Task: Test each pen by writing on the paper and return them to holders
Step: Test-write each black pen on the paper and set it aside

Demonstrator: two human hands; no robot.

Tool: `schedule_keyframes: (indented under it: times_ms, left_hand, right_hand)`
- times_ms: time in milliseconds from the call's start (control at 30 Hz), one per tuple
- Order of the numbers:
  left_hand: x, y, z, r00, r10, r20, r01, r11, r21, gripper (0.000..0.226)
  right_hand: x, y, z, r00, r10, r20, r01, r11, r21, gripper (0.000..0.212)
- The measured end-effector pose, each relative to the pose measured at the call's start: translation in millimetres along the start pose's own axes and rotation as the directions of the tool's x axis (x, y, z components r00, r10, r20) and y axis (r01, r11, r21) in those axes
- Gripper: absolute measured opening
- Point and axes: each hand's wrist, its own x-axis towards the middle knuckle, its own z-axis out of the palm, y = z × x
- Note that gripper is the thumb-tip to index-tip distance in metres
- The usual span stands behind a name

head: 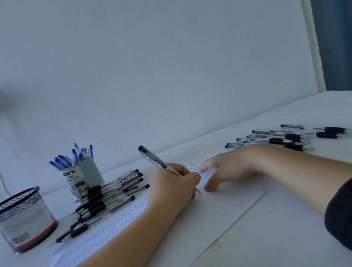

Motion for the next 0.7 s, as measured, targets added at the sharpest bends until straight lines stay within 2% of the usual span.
schedule_keyframes:
  times_ms: [133, 200, 267, 367, 500, 700]
  left_hand:
    - [0.3, 0.9, -1.6, 0.999, -0.034, -0.005, 0.033, 0.998, -0.057, 0.025]
    - [0.9, 2.0, -5.7, 0.996, -0.089, -0.025, 0.082, 0.973, -0.217, 0.027]
    - [2.2, 4.2, -11.9, 0.988, -0.151, -0.028, 0.127, 0.907, -0.401, 0.028]
    - [5.6, 5.4, -21.6, 0.975, -0.214, -0.060, 0.148, 0.825, -0.546, 0.033]
    - [10.5, 6.8, -35.4, 0.956, -0.240, -0.171, 0.112, 0.832, -0.544, 0.022]
    - [14.1, 6.0, -44.3, 0.947, -0.238, -0.215, 0.084, 0.831, -0.550, 0.009]
  right_hand:
    - [-1.1, 0.0, -0.3, 1.000, 0.000, 0.001, 0.000, 1.000, -0.005, 0.066]
    - [-1.3, 0.2, -0.4, 1.000, -0.001, -0.005, 0.001, 1.000, -0.015, 0.066]
    - [-2.2, 0.4, -0.5, 1.000, -0.005, -0.007, 0.005, 1.000, -0.015, 0.065]
    - [-3.3, 0.8, -0.4, 1.000, -0.012, -0.010, 0.012, 1.000, -0.021, 0.063]
    - [-3.0, -0.2, -0.9, 1.000, -0.021, -0.004, 0.021, 0.999, -0.036, 0.063]
    - [-1.5, 0.4, -0.6, 1.000, -0.022, 0.009, 0.022, 0.999, -0.045, 0.064]
